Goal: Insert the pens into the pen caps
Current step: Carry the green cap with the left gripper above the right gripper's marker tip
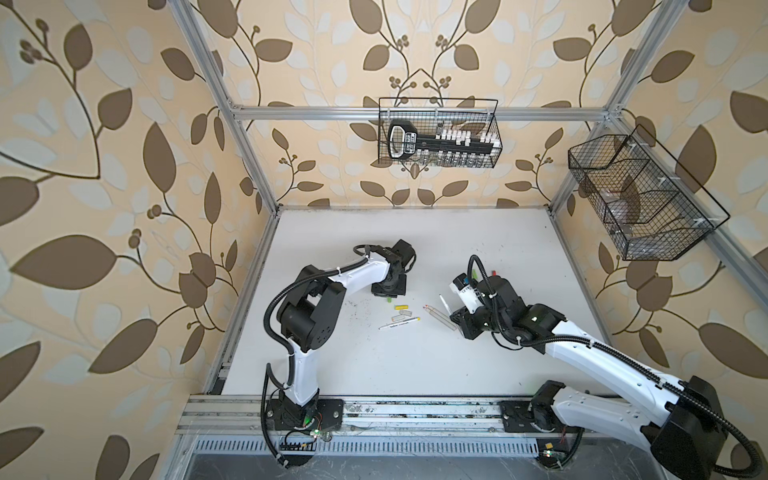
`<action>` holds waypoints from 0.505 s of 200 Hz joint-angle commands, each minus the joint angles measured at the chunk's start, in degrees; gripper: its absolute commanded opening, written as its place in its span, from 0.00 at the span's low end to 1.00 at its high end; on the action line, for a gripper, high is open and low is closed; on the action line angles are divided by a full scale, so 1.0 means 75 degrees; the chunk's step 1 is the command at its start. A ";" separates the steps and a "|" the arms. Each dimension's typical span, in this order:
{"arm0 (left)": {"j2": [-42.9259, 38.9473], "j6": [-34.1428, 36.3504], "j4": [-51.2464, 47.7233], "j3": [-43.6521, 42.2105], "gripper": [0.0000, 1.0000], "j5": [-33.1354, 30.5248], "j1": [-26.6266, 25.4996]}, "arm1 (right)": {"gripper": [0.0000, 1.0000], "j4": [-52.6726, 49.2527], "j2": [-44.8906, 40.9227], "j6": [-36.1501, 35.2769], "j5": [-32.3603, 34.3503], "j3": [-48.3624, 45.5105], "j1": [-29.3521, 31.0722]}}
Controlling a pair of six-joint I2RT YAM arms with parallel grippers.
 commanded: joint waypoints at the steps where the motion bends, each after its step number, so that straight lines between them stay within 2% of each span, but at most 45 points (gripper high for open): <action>1: -0.0970 0.0305 0.0569 -0.0199 0.04 0.0678 0.0258 | 0.08 0.1017 0.0233 0.0475 -0.0554 -0.0304 0.0102; 22: -0.1789 0.0174 0.1121 -0.0833 0.04 0.1414 0.0573 | 0.08 0.1671 0.0473 0.0647 -0.0727 -0.0422 0.0307; 46: -0.2909 -0.0138 0.2401 -0.1868 0.04 0.2477 0.0876 | 0.07 0.2398 0.0760 0.0787 -0.0901 -0.0475 0.0556; 101: -0.4421 -0.0333 0.4235 -0.3274 0.05 0.4104 0.0931 | 0.07 0.3888 0.1428 0.1311 -0.1247 -0.0480 0.0820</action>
